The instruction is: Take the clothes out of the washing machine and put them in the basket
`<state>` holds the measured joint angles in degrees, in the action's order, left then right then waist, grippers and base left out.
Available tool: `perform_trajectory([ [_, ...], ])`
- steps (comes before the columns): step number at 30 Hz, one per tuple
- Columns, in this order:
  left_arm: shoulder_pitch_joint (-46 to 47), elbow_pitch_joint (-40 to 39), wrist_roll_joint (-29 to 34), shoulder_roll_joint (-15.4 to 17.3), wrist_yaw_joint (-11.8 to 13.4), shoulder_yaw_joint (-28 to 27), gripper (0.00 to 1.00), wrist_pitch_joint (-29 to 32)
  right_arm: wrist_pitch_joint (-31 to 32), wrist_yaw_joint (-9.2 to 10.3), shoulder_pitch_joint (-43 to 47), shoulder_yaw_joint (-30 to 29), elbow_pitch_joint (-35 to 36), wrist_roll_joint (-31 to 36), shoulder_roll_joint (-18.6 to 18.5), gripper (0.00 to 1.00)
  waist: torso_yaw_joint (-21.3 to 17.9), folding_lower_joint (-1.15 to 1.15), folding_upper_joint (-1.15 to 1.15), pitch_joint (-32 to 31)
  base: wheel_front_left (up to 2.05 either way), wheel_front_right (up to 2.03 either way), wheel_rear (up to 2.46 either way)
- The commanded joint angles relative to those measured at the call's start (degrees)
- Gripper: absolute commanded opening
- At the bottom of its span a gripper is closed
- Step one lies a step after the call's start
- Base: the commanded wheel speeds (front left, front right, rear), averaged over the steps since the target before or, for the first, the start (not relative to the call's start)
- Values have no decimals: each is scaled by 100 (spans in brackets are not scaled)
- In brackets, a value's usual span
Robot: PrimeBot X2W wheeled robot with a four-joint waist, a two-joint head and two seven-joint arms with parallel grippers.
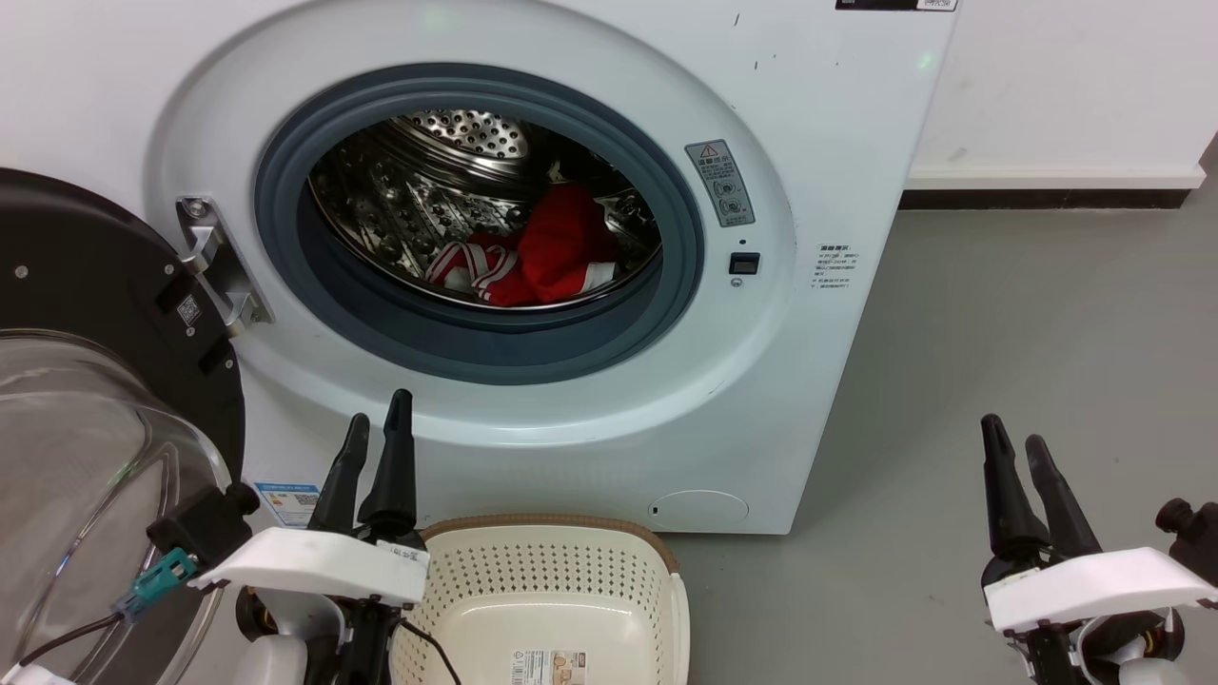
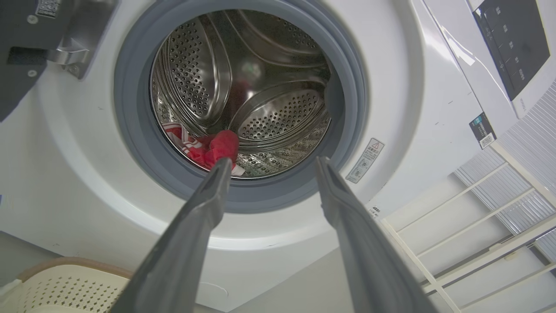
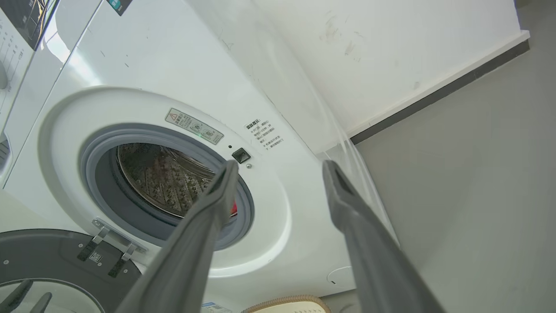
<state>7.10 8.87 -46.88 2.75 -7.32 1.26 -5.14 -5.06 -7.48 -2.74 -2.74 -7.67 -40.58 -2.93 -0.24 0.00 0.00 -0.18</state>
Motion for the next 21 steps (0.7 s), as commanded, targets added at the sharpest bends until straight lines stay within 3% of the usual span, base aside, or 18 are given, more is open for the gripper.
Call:
perform_trajectory([
  [1, 156, -60, 137, 16, 12, 16, 100, -42, -54, -2, -29, 6, 40, 149, 1, 100, -1, 0, 0, 1, 0, 0, 0],
  [21, 295, 219, 1707, 17, 131, 210, 100, -373, -364, -1, -13, -15, -118, 1726, 3, 100, -14, 0, 0, -11, 0, 0, 0],
])
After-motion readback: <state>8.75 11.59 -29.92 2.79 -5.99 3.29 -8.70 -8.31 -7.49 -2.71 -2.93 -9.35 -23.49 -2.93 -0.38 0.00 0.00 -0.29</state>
